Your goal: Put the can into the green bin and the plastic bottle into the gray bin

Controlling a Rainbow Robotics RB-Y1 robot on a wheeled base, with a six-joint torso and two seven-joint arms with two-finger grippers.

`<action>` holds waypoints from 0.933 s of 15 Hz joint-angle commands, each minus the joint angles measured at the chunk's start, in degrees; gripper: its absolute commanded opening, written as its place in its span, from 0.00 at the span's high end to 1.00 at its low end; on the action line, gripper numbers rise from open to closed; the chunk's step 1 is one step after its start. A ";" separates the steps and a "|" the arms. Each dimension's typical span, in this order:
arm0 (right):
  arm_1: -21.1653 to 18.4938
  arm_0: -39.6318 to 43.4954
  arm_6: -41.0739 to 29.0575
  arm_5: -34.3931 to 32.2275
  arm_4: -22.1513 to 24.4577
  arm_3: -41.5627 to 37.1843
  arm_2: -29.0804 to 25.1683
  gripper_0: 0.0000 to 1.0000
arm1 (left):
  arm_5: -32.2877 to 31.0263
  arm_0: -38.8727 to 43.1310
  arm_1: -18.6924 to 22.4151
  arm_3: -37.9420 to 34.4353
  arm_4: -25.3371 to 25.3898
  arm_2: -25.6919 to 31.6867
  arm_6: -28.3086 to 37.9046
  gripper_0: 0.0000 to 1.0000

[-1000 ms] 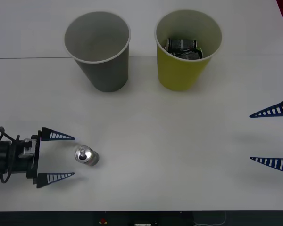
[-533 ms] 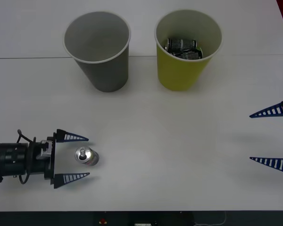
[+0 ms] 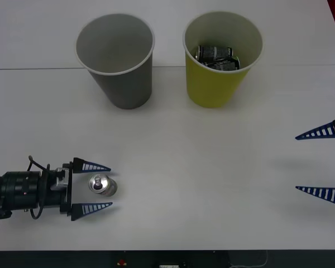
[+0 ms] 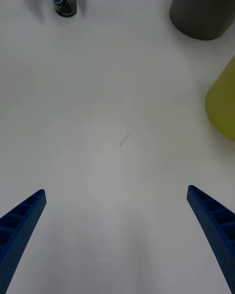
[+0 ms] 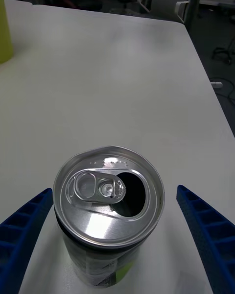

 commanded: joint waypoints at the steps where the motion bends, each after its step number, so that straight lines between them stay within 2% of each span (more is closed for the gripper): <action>1: 0.00 0.00 0.00 0.00 0.00 0.00 0.00 0.00 | 0.80 0.00 0.01 -0.01 -0.50 0.08 -0.18 1.00; 11: 0.00 0.00 0.00 0.00 0.00 0.00 0.00 0.00 | 0.19 0.00 1.07 -1.15 -0.67 0.08 2.11 1.00; 14: 0.00 0.00 0.00 0.00 0.00 0.00 0.00 0.00 | 0.19 1.41 2.47 -7.48 -3.75 1.49 11.51 1.00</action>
